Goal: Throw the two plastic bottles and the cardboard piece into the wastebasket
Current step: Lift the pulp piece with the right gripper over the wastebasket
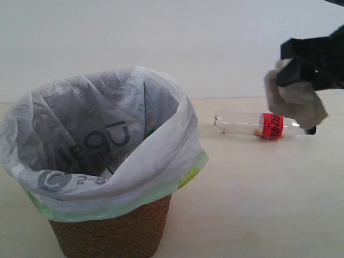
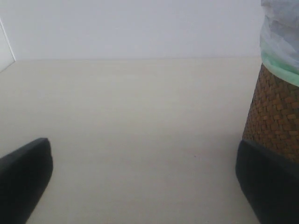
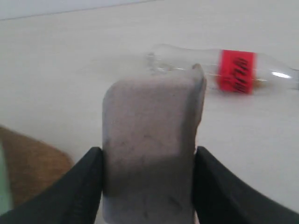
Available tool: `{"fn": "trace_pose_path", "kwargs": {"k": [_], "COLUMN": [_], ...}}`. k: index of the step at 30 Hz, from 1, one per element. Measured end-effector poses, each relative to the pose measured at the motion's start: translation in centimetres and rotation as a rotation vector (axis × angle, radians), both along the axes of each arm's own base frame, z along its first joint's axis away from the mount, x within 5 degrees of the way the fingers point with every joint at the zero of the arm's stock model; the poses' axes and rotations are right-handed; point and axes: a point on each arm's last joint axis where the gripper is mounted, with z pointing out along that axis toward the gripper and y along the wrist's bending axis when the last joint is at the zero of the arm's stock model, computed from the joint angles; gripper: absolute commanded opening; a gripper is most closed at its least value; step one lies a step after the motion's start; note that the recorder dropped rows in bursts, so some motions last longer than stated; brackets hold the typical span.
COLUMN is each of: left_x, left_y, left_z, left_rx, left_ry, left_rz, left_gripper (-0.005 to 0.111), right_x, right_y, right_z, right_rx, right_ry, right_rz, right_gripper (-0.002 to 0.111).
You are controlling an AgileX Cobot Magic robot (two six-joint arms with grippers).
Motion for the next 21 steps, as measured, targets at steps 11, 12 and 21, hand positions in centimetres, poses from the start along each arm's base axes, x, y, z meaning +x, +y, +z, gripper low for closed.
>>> {"fn": "trace_pose_path", "kwargs": {"k": [11, 12, 21], "left_x": [0.0, 0.0, 0.0], "left_y": [0.0, 0.0, 0.0], "left_z": [0.0, 0.0, 0.0], "left_rx": [0.000, 0.000, 0.000], "left_ry": [0.000, 0.000, 0.000], "left_rz": [0.000, 0.000, 0.000], "left_gripper": [0.108, 0.108, 0.108], "right_x": [-5.6, -5.8, -3.1], "right_y": [12.1, 12.2, 6.7], "right_z": [9.5, 10.1, 8.9], "right_rx": [0.241, 0.249, -0.094], "right_ry": [-0.213, -0.229, -0.145], "right_rz": [0.508, 0.518, 0.188], "right_gripper": [0.000, 0.000, 0.000]}}
